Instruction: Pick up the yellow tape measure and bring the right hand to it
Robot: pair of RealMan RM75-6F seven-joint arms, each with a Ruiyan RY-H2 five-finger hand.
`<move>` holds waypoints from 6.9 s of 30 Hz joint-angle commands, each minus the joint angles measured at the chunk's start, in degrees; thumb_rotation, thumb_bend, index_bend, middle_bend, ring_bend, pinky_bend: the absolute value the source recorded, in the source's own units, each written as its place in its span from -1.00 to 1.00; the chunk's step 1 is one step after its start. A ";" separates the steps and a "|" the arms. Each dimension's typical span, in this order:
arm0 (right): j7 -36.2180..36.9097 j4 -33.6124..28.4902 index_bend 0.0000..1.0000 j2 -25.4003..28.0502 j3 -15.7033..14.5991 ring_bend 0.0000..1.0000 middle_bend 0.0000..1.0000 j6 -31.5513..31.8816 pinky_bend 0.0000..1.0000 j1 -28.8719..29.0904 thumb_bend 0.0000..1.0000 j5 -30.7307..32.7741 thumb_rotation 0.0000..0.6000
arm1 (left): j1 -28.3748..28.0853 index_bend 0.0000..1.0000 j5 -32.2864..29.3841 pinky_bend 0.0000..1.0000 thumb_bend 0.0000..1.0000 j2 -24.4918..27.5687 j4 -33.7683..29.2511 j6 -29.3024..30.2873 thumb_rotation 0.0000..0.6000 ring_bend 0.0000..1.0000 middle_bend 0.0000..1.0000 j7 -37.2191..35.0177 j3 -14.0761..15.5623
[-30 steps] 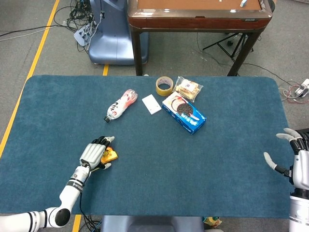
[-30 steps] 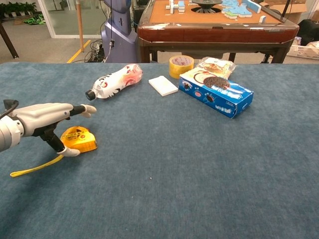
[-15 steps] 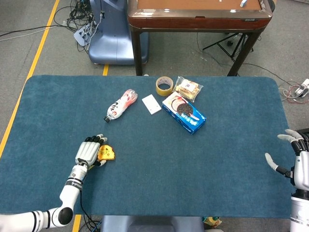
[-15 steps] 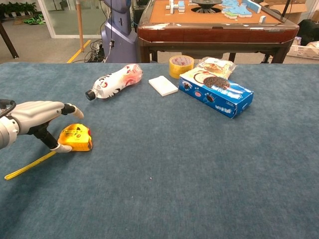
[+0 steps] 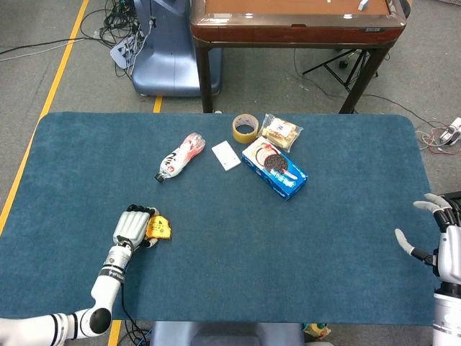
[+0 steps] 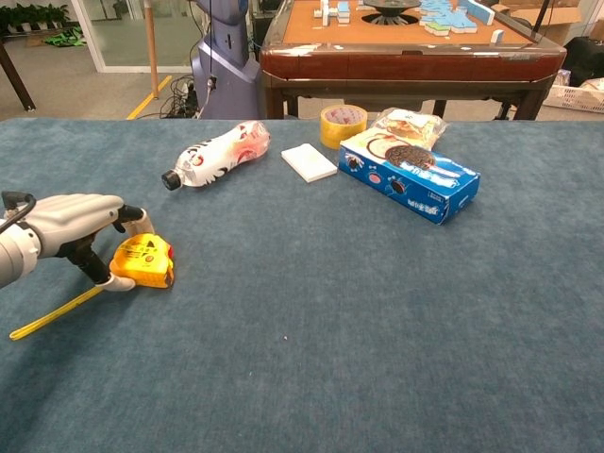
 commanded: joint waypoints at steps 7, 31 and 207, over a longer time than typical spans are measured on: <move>-0.61 -0.34 -0.35 0.20 0.24 -0.72 -0.56 -0.01 -0.87 0.11 -0.40 0.00 1.00 | 0.43 -0.15 1.49 -0.63 -0.58 -0.28 1.40 -1.08 1.00 -0.40 -0.07 -6.59 -1.98; -12.44 -8.34 -0.61 -4.87 4.95 -0.83 -0.72 -18.09 -0.87 17.99 -0.40 1.43 1.00 | -0.79 -0.11 -6.34 -0.50 -0.58 13.71 -16.43 -7.89 1.00 -0.35 -0.03 -25.81 -14.23; -19.46 -4.64 0.31 -15.27 11.80 -0.03 0.31 -15.25 -0.87 43.89 0.62 21.57 1.00 | -1.58 -0.18 -5.28 -0.37 -0.58 27.75 -14.26 -23.59 1.00 -0.34 -0.01 -48.29 -6.73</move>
